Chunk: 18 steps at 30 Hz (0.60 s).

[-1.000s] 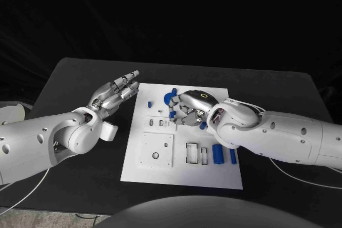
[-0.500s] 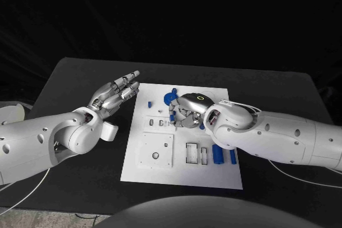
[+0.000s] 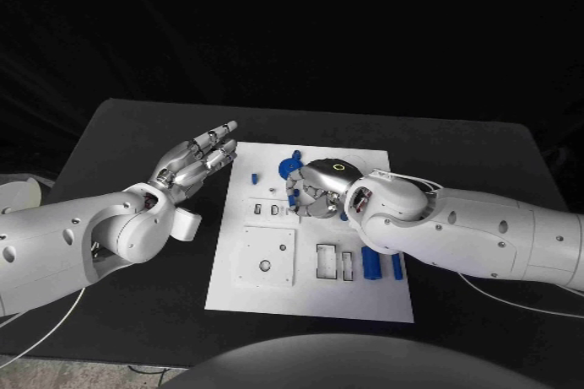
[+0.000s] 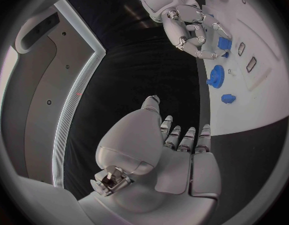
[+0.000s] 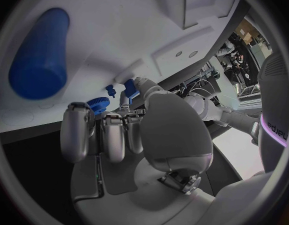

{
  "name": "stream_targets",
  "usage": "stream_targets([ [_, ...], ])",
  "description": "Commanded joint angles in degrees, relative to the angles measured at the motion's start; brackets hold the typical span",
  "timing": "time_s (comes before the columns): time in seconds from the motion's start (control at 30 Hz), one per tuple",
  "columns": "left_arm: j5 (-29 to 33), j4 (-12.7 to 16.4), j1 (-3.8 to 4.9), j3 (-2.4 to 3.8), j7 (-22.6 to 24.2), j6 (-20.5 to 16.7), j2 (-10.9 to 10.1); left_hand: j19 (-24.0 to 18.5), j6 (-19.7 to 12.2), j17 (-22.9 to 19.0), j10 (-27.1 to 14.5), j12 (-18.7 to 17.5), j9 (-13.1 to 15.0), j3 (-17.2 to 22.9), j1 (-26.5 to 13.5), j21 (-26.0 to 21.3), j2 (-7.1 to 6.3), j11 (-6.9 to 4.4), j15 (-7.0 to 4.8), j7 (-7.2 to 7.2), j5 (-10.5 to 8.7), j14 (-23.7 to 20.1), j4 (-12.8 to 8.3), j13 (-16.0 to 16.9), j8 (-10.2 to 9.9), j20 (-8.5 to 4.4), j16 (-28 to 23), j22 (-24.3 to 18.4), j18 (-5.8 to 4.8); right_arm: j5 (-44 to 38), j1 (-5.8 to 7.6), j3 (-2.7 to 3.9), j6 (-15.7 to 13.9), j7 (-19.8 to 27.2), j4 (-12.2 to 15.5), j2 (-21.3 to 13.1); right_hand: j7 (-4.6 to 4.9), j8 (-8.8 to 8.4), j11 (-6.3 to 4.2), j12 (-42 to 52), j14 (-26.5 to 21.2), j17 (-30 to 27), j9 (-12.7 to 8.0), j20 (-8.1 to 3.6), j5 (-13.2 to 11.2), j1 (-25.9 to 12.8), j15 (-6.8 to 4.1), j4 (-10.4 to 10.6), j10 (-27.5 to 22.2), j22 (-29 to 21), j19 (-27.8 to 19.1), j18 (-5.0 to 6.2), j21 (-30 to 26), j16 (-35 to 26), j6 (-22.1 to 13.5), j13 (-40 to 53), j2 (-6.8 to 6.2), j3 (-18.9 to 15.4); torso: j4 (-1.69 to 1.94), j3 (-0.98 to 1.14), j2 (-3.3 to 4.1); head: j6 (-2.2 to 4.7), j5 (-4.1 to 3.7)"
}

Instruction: Assemble the parts on the task board

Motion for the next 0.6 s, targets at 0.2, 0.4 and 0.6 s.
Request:
stream_targets([
  [0.2, 0.72, -0.02, 0.02, 0.03, 0.12, 1.11, 0.17, 0.24, 0.01, 0.08, 0.06, 0.3, 0.03, 0.44, 0.72, 0.39, 0.23, 0.36, 0.48, 0.31, 0.34, -0.04, -0.07, 0.05, 0.2, 0.36, 0.27, 0.09, 1.03, -1.05, -0.84, -0.09, 1.53, 0.01, -0.73, 0.69, 0.6, -1.2, 0.87, 0.22, 5.78, 14.17, 0.95, 0.67, -7.58, -1.67, 0.88, -0.99, 5.98, 10.58, 0.35, -0.3, -0.04, 0.26, -3.35, 15.09, -0.48, -1.44, 0.06, 0.02, 0.02, 0.01, 0.17],
  [0.4, 0.74, -0.09, 0.02, 0.03, 0.11, 1.13, 0.05, 0.24, 0.0, 0.08, 0.05, 0.29, 0.03, 0.47, 0.74, 0.4, 0.25, 0.36, 0.48, 0.32, 0.35, -0.03, -0.08, 0.04, 0.2, 0.37, 0.28, 0.09, 1.03, -1.24, -1.21, -0.09, -0.69, 1.06, -0.73, 0.43, 0.9, -4.42, 1.19, 0.22, 5.76, 14.1, 0.05, 0.94, -13.55, -2.67, 1.17, 0.06, 5.98, 10.78, 0.57, -0.34, 0.11, 0.21, -10.18, 15.09, -1.54, -3.68, 0.06, -0.01, 0.0, 0.01, 0.32],
  [0.6, 0.74, -0.29, 0.02, 0.03, 0.2, 1.0, -0.06, 0.24, -0.01, 0.07, 0.05, 0.29, 0.02, 0.48, 0.75, 0.4, 0.24, 0.36, 0.48, 0.32, 0.35, -0.04, -0.1, 0.04, 0.2, 0.37, 0.27, 0.09, 1.03, -1.33, -1.2, -0.01, -4.33, 1.96, 0.7, -1.12, 0.95, -7.6, 1.4, 0.22, 5.71, 13.89, -3.56, 0.96, -17.89, -2.08, 1.23, 4.36, 5.98, 10.96, 0.8, -0.4, 0.33, 0.05, -15.19, 15.09, -3.45, -6.1, -0.04, 0.06, 0.07, 0.01, 0.69],
])
